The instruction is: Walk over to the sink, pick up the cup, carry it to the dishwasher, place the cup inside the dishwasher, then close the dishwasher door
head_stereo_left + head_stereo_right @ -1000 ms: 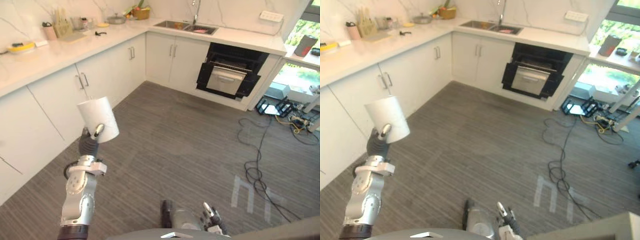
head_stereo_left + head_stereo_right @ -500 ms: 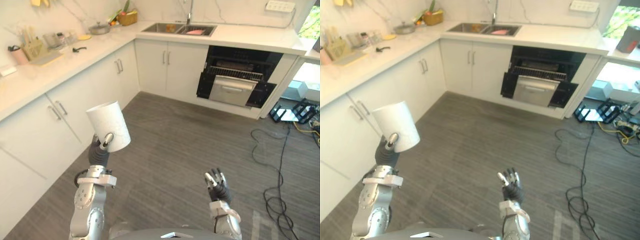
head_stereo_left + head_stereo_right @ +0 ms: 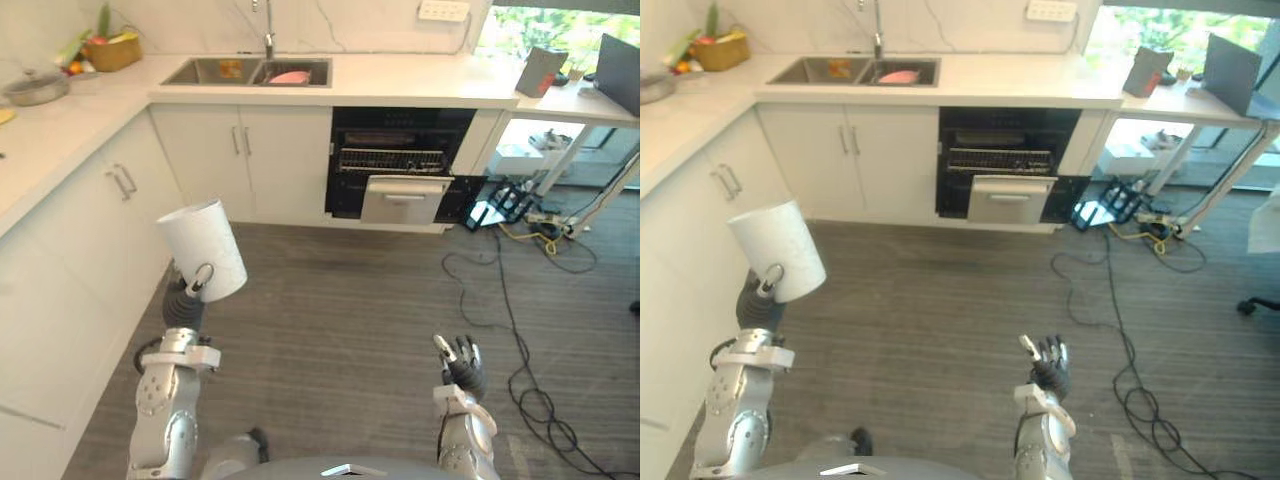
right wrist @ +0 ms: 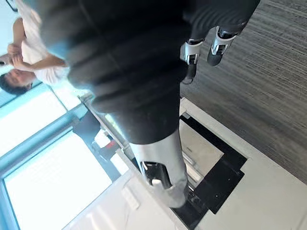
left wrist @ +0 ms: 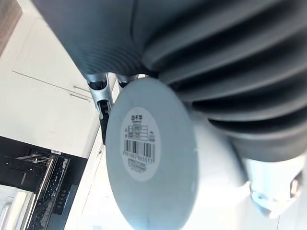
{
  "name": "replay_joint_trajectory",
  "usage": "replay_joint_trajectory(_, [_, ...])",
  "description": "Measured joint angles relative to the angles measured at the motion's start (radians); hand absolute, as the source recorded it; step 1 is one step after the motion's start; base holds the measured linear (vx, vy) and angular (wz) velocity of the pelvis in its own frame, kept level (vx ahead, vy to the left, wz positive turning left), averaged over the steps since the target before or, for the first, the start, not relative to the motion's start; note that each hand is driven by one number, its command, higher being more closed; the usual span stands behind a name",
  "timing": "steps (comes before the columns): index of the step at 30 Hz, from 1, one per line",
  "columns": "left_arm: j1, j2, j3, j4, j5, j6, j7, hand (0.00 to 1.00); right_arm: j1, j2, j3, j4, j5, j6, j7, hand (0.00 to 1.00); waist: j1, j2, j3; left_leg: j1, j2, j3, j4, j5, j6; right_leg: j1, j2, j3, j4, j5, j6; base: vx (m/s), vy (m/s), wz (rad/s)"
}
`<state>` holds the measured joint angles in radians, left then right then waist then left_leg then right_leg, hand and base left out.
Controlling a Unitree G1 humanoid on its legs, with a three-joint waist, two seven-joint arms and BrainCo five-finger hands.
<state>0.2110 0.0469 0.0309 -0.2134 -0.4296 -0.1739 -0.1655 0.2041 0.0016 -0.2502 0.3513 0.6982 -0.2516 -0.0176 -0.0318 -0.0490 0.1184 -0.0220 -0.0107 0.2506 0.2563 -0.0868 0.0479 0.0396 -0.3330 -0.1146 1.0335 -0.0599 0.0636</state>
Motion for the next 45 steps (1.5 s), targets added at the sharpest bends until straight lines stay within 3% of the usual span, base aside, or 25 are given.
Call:
replay_joint_trajectory(3, [-0.002, 0.012, -0.014, 0.014, 0.0, -0.002, 0.015, 1.0, 0.048, 0.014, 0.022, -0.037, -0.027, -0.001, 0.034, 0.0, -0.026, 0.071, 0.031, 0.144, 0.04, 0.0, -0.062, -0.053, 0.0, -0.119, 0.061, -0.09, 0.049, -0.138, -0.038, 0.42, 0.115, -0.12])
replay_joint_trajectory(5, [-0.028, 0.023, -0.013, 0.014, -0.001, -0.013, 0.027, 1.0, 0.093, 0.043, 0.024, -0.078, -0.029, 0.0, 0.072, 0.0, -0.037, 0.082, 0.032, 0.186, 0.052, -0.005, -0.102, -0.09, -0.007, -0.259, 0.159, -0.094, -0.169, -0.184, -0.034, 0.48, -0.009, 0.06])
replay_joint_trajectory(7, [-0.039, 0.042, -0.011, 0.005, -0.001, -0.017, 0.026, 1.0, 0.129, 0.049, 0.024, -0.111, -0.029, 0.003, 0.106, 0.0, -0.044, 0.064, 0.039, 0.225, 0.052, -0.009, -0.134, -0.116, -0.024, -0.302, 0.221, -0.146, -0.562, -0.098, -0.023, 0.47, -0.087, 0.15])
replay_joint_trajectory(8, [-0.029, 0.06, -0.015, -0.003, -0.001, -0.017, 0.019, 1.0, 0.154, 0.05, 0.036, -0.143, -0.029, 0.002, 0.129, 0.0, -0.046, 0.035, 0.037, 0.274, 0.031, -0.008, -0.158, -0.137, -0.045, -0.303, 0.234, -0.188, -0.778, -0.005, -0.021, 0.6, -0.16, 0.09])
replay_joint_trajectory(9, [-0.013, 0.072, -0.02, -0.014, -0.002, -0.016, 0.014, 1.0, 0.181, 0.041, 0.055, -0.191, -0.034, -0.011, 0.153, 0.0, -0.051, 0.001, 0.037, 0.335, 0.0, -0.014, -0.169, -0.176, -0.062, -0.304, 0.227, -0.218, -0.852, 0.072, -0.059, 0.56, -0.161, 0.18])
replay_joint_trajectory(10, [-0.004, 0.065, -0.026, -0.01, -0.002, -0.011, 0.011, 1.0, 0.188, 0.026, 0.064, -0.205, -0.037, -0.015, 0.164, 0.0, -0.059, 0.005, 0.035, 0.368, 0.003, -0.028, -0.171, -0.197, -0.068, -0.294, 0.225, -0.216, -0.823, 0.139, -0.12, 0.63, -0.158, 0.19])
replay_joint_trajectory(12, [0.023, 0.031, -0.065, -0.013, -0.001, -0.007, 0.007, 1.0, 0.193, -0.021, 0.094, -0.251, -0.037, -0.014, 0.181, 0.0, -0.052, 0.075, 0.005, 0.411, 0.047, -0.03, -0.155, -0.225, -0.074, -0.303, 0.258, -0.225, -0.729, 0.133, -0.178, 0.58, -0.123, -0.11])
replay_joint_trajectory(13, [0.023, 0.02, -0.088, -0.016, -0.001, -0.007, 0.007, 1.0, 0.181, -0.033, 0.111, -0.28, -0.037, -0.014, 0.183, 0.0, -0.043, 0.101, -0.001, 0.39, 0.075, -0.032, -0.085, -0.217, -0.06, -0.31, 0.269, -0.224, -0.684, 0.079, -0.181, 0.55, -0.225, -0.27])
replay_joint_trajectory(15, [0.012, 0.014, -0.123, -0.015, -0.001, -0.008, 0.007, 1.0, 0.156, -0.01, 0.128, -0.319, -0.038, -0.014, 0.182, 0.0, -0.049, 0.101, 0.003, 0.327, 0.101, -0.028, 0.128, -0.173, -0.05, -0.278, 0.269, -0.229, -0.653, 0.004, -0.17, 0.51, -0.257, 0.04])
replay_joint_trajectory(17, [0.017, -0.009, -0.149, -0.015, 0.001, -0.021, 0.008, 1.0, 0.16, -0.009, 0.126, -0.362, -0.037, -0.016, 0.183, 0.0, -0.048, 0.096, 0.018, 0.19, 0.182, -0.043, 0.515, 0.043, -0.117, -0.168, 0.285, -0.224, -0.655, -0.072, -0.154, 0.54, -0.217, 0.13])
replay_joint_trajectory(18, [0.024, -0.018, -0.155, -0.012, 0.002, -0.031, 0.008, 1.0, 0.157, -0.017, 0.12, -0.377, -0.038, -0.022, 0.187, 0.0, -0.04, 0.098, 0.018, 0.119, 0.232, -0.052, 0.697, 0.081, -0.135, -0.119, 0.304, -0.223, -0.666, -0.101, -0.153, 0.56, -0.172, -0.08])
replay_joint_trajectory(20, [0.025, -0.011, -0.156, -0.008, 0.002, -0.031, 0.01, 1.0, 0.156, -0.04, 0.097, -0.371, -0.039, -0.038, 0.193, 0.0, -0.033, 0.114, 0.014, -0.03, 0.319, -0.042, 0.95, 0.023, -0.084, 0.004, 0.337, -0.224, -0.718, -0.147, -0.141, 0.6, -0.156, -0.09])
replay_joint_trajectory(22, [0.024, -0.009, -0.143, 0.009, -0.001, -0.032, 0.009, 1.0, 0.14, -0.053, 0.076, -0.355, -0.043, -0.046, 0.192, 0.0, -0.02, 0.106, 0.007, -0.112, 0.342, 0.022, 0.88, -0.043, -0.068, 0.078, 0.333, -0.209, -0.78, -0.144, -0.137, 0.5, -0.132, -0.36])
replay_joint_trajectory(24, [0.009, -0.011, -0.141, 0.055, -0.001, -0.029, 0.009, 1.0, 0.087, -0.073, 0.072, -0.317, -0.038, -0.049, 0.189, 0.0, -0.003, 0.087, 0.013, -0.135, 0.276, 0.093, 0.484, -0.084, -0.099, 0.144, 0.292, -0.15, -0.835, -0.146, -0.106, 0.52, -0.055, -0.65])
replay_joint_trajectory(25, [0.009, -0.014, -0.142, 0.057, -0.001, -0.028, 0.008, 1.0, 0.078, -0.072, 0.074, -0.318, -0.038, -0.05, 0.189, 0.0, -0.003, 0.081, 0.013, -0.128, 0.24, 0.083, 0.353, -0.079, -0.103, 0.155, 0.275, -0.141, -0.842, -0.152, -0.095, 0.53, 0.028, -0.54])
replay_joint_trajectory(27, [0.017, -0.022, -0.14, 0.018, 0.0, -0.028, 0.008, 1.0, 0.057, -0.074, 0.087, -0.318, -0.039, -0.051, 0.19, 0.0, 0.004, 0.079, 0.012, -0.124, 0.135, -0.039, -0.088, 0.047, -0.144, 0.183, 0.233, -0.088, -0.847, -0.185, -0.039, 0.58, 0.14, -0.58])
replay_joint_trajectory(31, [0.025, -0.021, -0.132, -0.019, 0.0, -0.033, 0.004, 1.0, 0.052, -0.128, 0.102, -0.32, -0.039, -0.052, 0.188, 0.0, 0.016, 0.141, -0.013, -0.133, 0.147, -0.117, -0.162, 0.275, -0.117, 0.269, 0.234, 0.001, -0.846, -0.268, 0.07, 0.51, 0.291, -0.75])
replay_joint_trajectory(32, [0.008, 0.008, -0.119, 0.012, 0.001, -0.035, 0.011, 1.0, 0.021, -0.108, 0.115, -0.281, -0.041, -0.05, 0.166, 0.0, 0.01, 0.071, -0.02, -0.118, 0.082, -0.085, -0.099, 0.211, -0.096, 0.283, 0.15, 0.02, -0.824, -0.287, 0.084, 0.41, 0.276, -0.6])
replay_joint_trajectory(35, [-0.038, 0.021, -0.12, 0.014, 0.032, -0.027, 0.028, 1.0, -0.029, -0.098, 0.105, -0.301, -0.068, -0.05, 0.108, 0.0, -0.005, 0.037, -0.019, -0.116, 0.014, -0.06, -0.061, 0.124, -0.059, 0.237, 0.071, 0.024, -0.732, -0.21, 0.121, 0.34, 0.247, -0.16])
replay_joint_trajectory(37, [-0.082, 0.02, -0.135, 0.012, 0.08, -0.025, 0.027, 1.0, -0.038, -0.091, 0.078, -0.32, -0.069, -0.045, 0.076, 0.0, -0.013, 0.036, -0.017, -0.087, -0.02, -0.057, -0.066, 0.092, -0.029, 0.164, 0.03, 0.02, -0.552, -0.145, 0.11, 0.4, 0.338, 0.13])
replay_joint_trajectory(39, [-0.097, 0.028, -0.128, 0.005, 0.154, -0.026, 0.032, 1.0, -0.045, -0.085, 0.086, -0.356, -0.091, -0.026, 0.06, 0.0, -0.018, 0.036, 0.002, -0.008, -0.035, -0.03, -0.081, 0.057, -0.007, 0.067, -0.029, 0.01, -0.298, -0.047, 0.057, 0.3, 0.245, -0.26])
replay_joint_trajectory(41, [-0.094, 0.043, -0.117, 0.002, 0.208, -0.032, 0.067, 1.0, -0.054, -0.078, 0.114, -0.385, -0.117, -0.01, 0.064, 0.0, -0.023, 0.057, 0.006, 0.078, -0.016, 0.019, -0.123, 0.028, 0.002, -0.037, -0.054, -0.083, -0.149, -0.109, 0.038, 0.21, 0.171, -0.73])
replay_joint_trajectory(43, [-0.095, 0.058, -0.106, -0.019, 0.241, -0.053, 0.109, 1.0, -0.062, -0.06, 0.141, -0.394, -0.117, -0.005, 0.077, 0.0, -0.022, 0.064, 0.003, 0.113, 0.015, 0.075, -0.156, 0.015, -0.009, -0.099, -0.009, -0.189, -0.239, -0.143, 0.036, 0.12, 0.073, -1.0])
replay_joint_trajectory(44, [-0.093, 0.074, -0.088, -0.034, 0.264, -0.085, 0.152, 1.0, -0.06, -0.036, 0.159, -0.416, -0.117, 0.001, 0.096, 0.0, -0.018, 0.057, 0.001, 0.12, 0.033, 0.128, -0.156, 0.0, -0.023, -0.138, 0.042, -0.259, -0.404, -0.13, 0.021, 0.19, -0.013, -1.23])
replay_joint_trajectory(45, [-0.094, 0.082, -0.07, -0.04, 0.278, -0.094, 0.171, 1.0, -0.065, -0.03, 0.17, -0.424, -0.117, 0.005, 0.108, 0.0, -0.012, 0.027, -0.003, 0.131, 0.033, 0.166, -0.15, -0.007, -0.032, -0.149, 0.07, -0.294, -0.507, -0.109, -0.009, 0.2, -0.044, -1.29])
